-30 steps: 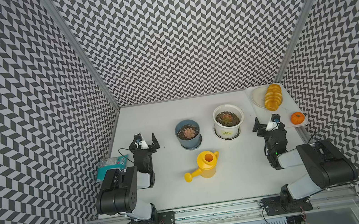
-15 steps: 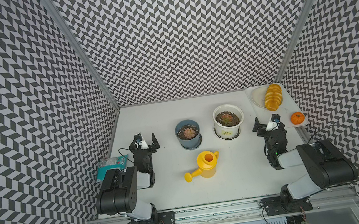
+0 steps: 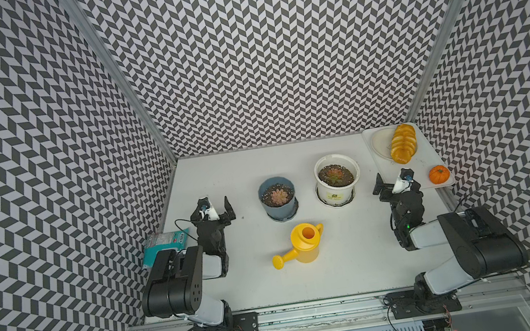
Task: Water the succulent around the soil edge
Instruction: Adjust the watering can at the center of the board.
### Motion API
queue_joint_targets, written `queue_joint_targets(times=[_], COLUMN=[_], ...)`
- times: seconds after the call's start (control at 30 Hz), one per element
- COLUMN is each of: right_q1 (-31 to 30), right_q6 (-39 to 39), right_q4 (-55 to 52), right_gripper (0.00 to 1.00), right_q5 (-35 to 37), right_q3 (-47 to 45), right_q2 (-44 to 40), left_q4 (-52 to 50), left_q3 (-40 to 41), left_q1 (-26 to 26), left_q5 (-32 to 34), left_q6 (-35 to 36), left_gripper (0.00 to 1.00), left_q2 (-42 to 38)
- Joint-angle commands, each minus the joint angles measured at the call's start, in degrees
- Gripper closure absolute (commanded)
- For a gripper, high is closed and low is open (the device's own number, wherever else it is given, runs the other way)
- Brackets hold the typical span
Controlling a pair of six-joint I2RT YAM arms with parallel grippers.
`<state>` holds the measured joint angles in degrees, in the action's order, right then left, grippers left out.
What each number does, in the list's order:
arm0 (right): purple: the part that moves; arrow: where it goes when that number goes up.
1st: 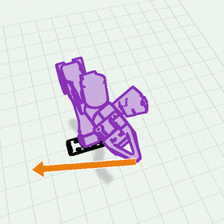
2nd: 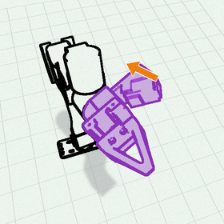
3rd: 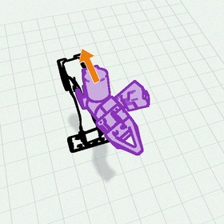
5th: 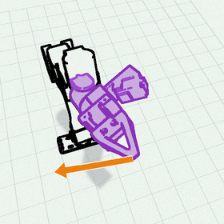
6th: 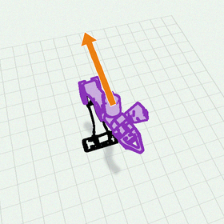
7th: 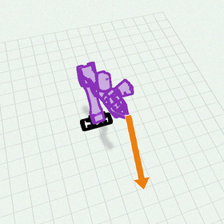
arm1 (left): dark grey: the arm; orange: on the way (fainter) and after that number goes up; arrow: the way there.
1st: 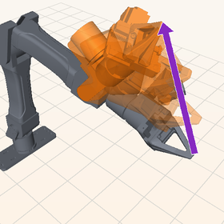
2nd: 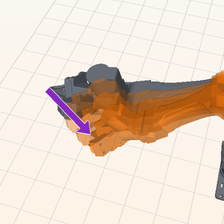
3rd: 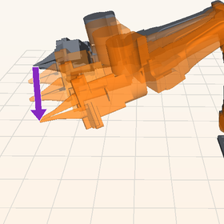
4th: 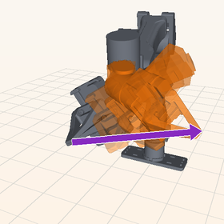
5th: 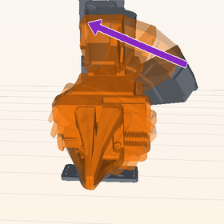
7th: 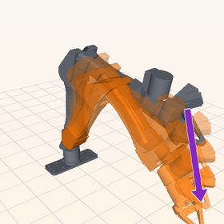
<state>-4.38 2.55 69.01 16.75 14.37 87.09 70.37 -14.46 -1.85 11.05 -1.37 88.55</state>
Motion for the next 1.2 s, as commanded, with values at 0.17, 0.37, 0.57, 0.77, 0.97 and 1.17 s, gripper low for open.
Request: queue_joint_targets(times=[0.17, 0.37, 0.57, 0.77, 0.97, 1.17], right_q1=[-0.39, -0.54, -0.61, -0.44, -0.38, -0.16], right_q6=[-0.8, -1.73, 0.05, 14.52, 20.32, 22.89], right_q4=[-0.19, -11.0, -10.88, -17.74, -7.7, -8.98], right_gripper=[0.0, 0.0, 0.0, 0.0, 0.0, 0.0], right_q5=[-0.67, -2.07, -9.02, -4.45, -9.86, -10.73], right_q3=[0.57, 2.71, 0.53, 2.26, -3.04, -5.96], right_q2=[-1.91, -11.22, -19.66, -25.53, -27.15, -31.12], left_q4=[-1.94, -7.8, -10.65, -18.25, -23.62, -24.49], left_q3=[0.17, -0.24, -2.87, -8.58, -11.1, -10.0], left_q1=[-1.17, -3.66, -10.46, -15.92, -18.5, -18.96], left_q5=[5.32, 10.96, 15.86, 25.89, 23.04, 22.04], left_q6=[-1.11, 0.22, 3.91, -4.49, -11.73, -14.88], left_gripper=[0.0, 0.0, 0.0, 0.0, 0.0, 0.0], left_q2=[-3.81, -11.55, -18.2, -25.16, -30.04, -33.41])
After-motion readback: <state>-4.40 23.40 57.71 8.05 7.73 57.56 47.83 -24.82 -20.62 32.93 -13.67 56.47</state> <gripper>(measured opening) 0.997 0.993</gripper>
